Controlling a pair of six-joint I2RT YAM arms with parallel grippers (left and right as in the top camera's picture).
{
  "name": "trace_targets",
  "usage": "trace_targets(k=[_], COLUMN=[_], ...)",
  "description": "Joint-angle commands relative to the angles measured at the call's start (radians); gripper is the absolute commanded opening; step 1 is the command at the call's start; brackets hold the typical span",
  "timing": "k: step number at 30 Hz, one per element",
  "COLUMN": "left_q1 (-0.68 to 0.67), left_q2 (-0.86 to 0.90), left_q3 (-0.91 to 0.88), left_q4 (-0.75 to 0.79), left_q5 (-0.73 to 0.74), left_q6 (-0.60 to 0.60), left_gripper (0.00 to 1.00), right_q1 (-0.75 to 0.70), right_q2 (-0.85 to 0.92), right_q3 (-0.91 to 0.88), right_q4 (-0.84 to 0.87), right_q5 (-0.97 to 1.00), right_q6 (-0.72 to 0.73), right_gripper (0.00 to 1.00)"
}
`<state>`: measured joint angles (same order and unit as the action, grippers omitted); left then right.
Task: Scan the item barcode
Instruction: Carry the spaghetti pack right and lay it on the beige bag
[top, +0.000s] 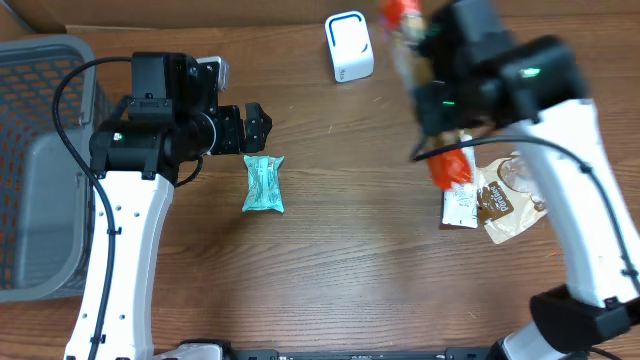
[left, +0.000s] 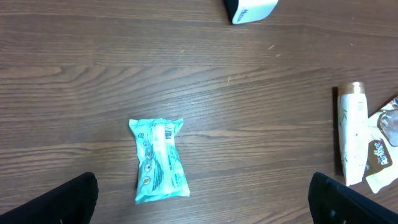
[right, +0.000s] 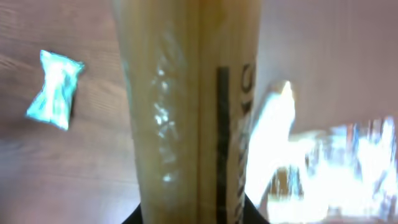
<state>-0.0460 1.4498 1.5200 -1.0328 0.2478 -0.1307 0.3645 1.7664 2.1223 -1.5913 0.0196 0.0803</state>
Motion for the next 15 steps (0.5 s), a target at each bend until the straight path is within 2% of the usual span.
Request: trace_targets(k=[1,4,9,15], left_q1=[-0.007,-0.007,-0.007,-0.007], left_q2=[0.003,0.003,0.003,0.003], left_q3=[0.005,0.005,0.005,0.005], left_q4=[0.0,0.0,0.0,0.0], left_q5=[0.005,0.005,0.005,0.005], left_q6=[0.016,0.015,0.015,0.016], left_gripper=[1.0,1.0,1.0,1.0], right_q1=[-0.128,-0.206,-0.344,-0.44], right_q2=[-0.003,-0.003,-0.003,-0.003], right_q3=[-0.024,-0.115,-0.396,-0.66], right_q4=[-0.024,-0.012,0.098,0.322], right_q5=[-0.026,0.096,0.232,0.23], right_q6=[0.143,0.212,0.292,0.294], right_gripper=[0.04,0.04,0.04,0.04])
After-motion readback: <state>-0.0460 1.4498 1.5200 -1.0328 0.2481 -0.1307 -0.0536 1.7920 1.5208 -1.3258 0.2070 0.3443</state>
